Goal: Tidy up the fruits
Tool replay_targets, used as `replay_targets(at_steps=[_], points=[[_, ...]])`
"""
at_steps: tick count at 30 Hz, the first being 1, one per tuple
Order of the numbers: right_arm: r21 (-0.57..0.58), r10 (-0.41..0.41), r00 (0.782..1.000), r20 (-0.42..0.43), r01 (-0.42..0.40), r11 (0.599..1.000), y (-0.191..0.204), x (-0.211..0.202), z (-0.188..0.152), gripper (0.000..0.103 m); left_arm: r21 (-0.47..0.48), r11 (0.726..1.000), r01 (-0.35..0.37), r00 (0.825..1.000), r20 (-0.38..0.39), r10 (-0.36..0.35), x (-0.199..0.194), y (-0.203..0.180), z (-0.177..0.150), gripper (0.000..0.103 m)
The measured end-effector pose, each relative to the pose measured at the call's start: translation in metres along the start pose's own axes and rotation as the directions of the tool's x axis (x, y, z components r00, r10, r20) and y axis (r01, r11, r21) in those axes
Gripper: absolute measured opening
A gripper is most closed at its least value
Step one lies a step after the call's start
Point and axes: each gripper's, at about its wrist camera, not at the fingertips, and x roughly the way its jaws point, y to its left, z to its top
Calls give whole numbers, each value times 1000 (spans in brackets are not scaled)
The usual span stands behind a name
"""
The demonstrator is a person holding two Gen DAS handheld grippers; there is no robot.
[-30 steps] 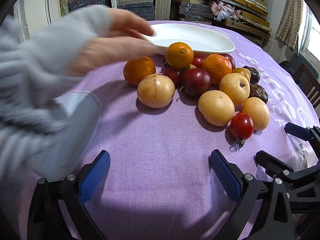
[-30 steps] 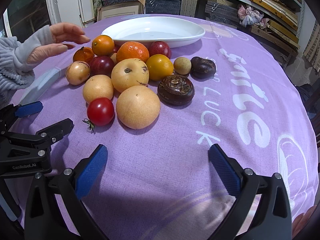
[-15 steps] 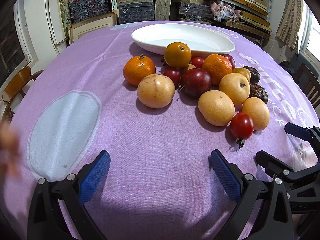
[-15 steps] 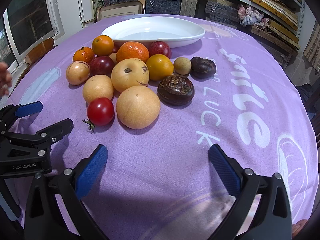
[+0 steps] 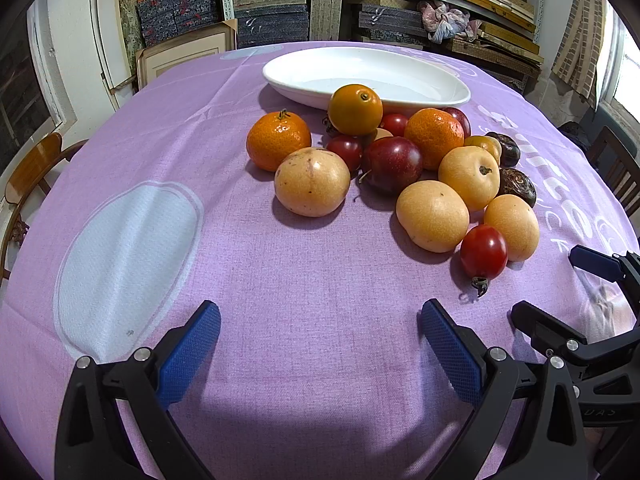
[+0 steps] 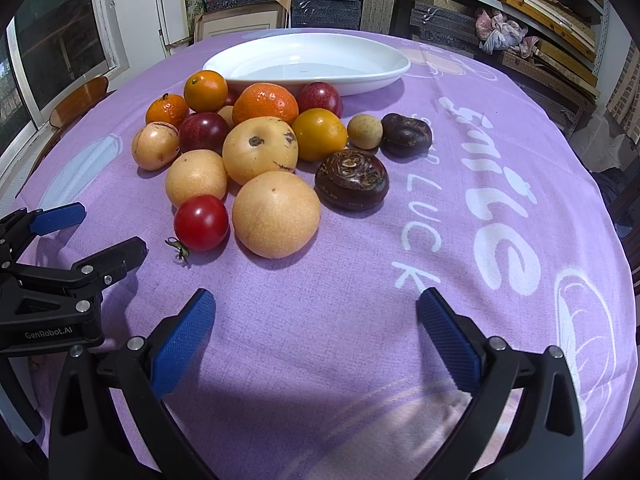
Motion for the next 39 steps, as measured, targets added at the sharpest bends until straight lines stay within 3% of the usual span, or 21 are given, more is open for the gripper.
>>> replay_targets(at_steps=[16, 27, 39], points=[[-14, 7, 1000, 0, -7, 1000, -1, 0, -1, 99, 5, 1000, 3, 1000, 0, -3, 0, -1, 1, 100], [-177, 125, 992, -12, -125, 976, -13, -5, -3, 99, 83, 995, 58, 998, -2, -58, 5, -20, 1, 100], [-126, 79, 997, -6, -80, 989, -23, 3, 8, 99, 83, 995, 58, 998, -2, -59, 6, -22, 1, 100]])
